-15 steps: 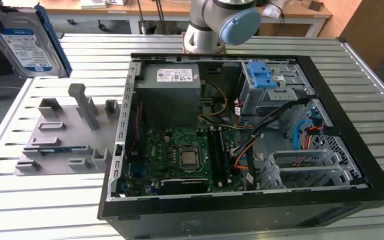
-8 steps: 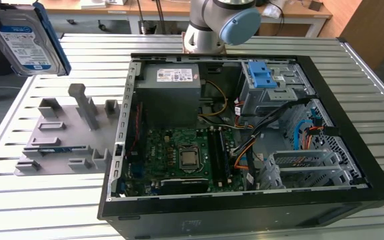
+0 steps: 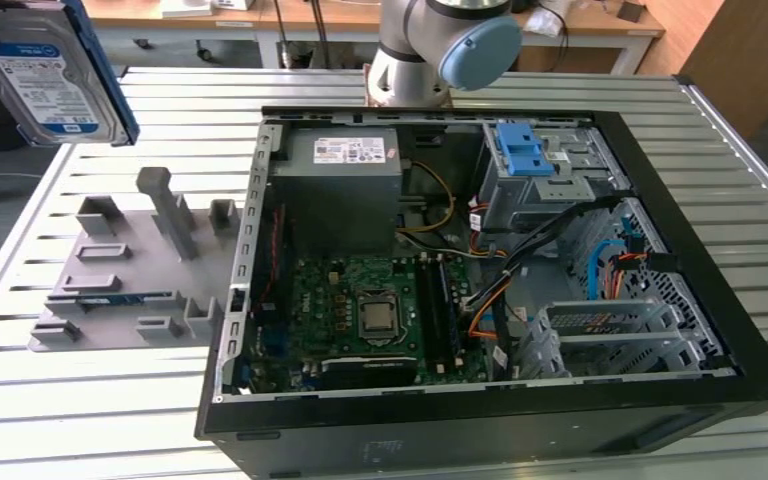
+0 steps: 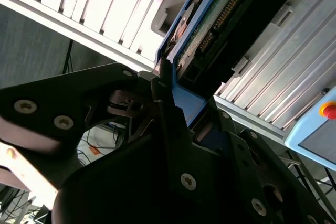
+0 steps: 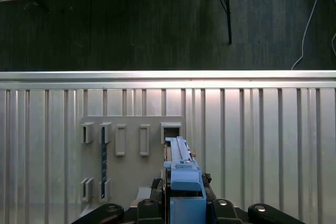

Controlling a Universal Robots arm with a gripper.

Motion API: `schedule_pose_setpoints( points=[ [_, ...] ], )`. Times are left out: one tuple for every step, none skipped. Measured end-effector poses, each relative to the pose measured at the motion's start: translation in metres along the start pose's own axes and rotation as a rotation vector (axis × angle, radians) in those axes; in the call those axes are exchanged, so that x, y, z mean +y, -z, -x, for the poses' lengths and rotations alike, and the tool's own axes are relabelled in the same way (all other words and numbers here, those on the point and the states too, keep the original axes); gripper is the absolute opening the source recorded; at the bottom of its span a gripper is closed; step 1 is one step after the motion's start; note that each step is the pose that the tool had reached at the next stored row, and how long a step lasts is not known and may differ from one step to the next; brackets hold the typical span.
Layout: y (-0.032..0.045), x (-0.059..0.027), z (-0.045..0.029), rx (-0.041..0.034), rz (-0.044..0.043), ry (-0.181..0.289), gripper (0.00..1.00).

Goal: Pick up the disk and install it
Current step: 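Pick up the disk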

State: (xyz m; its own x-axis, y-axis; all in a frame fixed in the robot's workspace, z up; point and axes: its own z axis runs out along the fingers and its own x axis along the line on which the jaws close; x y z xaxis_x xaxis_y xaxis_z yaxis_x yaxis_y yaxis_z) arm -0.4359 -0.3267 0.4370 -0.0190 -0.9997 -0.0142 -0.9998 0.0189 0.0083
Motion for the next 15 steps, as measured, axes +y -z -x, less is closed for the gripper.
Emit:
schedule_pose_setpoints(
  points=[
    [0.0009, 0.0001, 0.0, 0.0, 0.0, 0.0, 0.36],
    [0.0019, 0.0001, 0.0001, 0.0, 0.0, 0.0, 0.36],
    [0.0028, 0.0002, 0.0001, 0.0, 0.0, 0.0, 0.36],
    [0.0038, 0.0002, 0.0001, -0.0001, -0.0001, 0.0, 0.36],
    [0.0047, 0.0003, 0.0001, 0.0, -0.0001, 0.0, 0.36],
    [0.0057, 0.0003, 0.0002, 0.0, -0.0001, 0.0, 0.36],
    [0.0064, 0.0004, 0.0002, 0.0, -0.0002, 0.0, 0.36],
    [0.0073, 0.0005, 0.0002, 0.0, -0.0001, 0.0, 0.36],
    [0.0081, 0.0006, 0.0002, 0.0, -0.0001, 0.0, 0.36],
    [0.0091, 0.0006, 0.0002, 0.0, -0.0002, 0.0, 0.36],
    [0.01, 0.0007, 0.0002, 0.0, -0.0002, 0.0, 0.36],
    [0.0109, 0.0008, 0.0003, 0.0, -0.0003, 0.0, 0.36],
    [0.0119, 0.0008, 0.0003, 0.0, -0.0002, 0.0, 0.36],
    [0.0129, 0.0009, 0.0003, 0.0001, -0.0002, 0.0, 0.36],
    [0.0139, 0.0009, 0.0003, 0.0, -0.0003, 0.0, 0.36]
  ],
)
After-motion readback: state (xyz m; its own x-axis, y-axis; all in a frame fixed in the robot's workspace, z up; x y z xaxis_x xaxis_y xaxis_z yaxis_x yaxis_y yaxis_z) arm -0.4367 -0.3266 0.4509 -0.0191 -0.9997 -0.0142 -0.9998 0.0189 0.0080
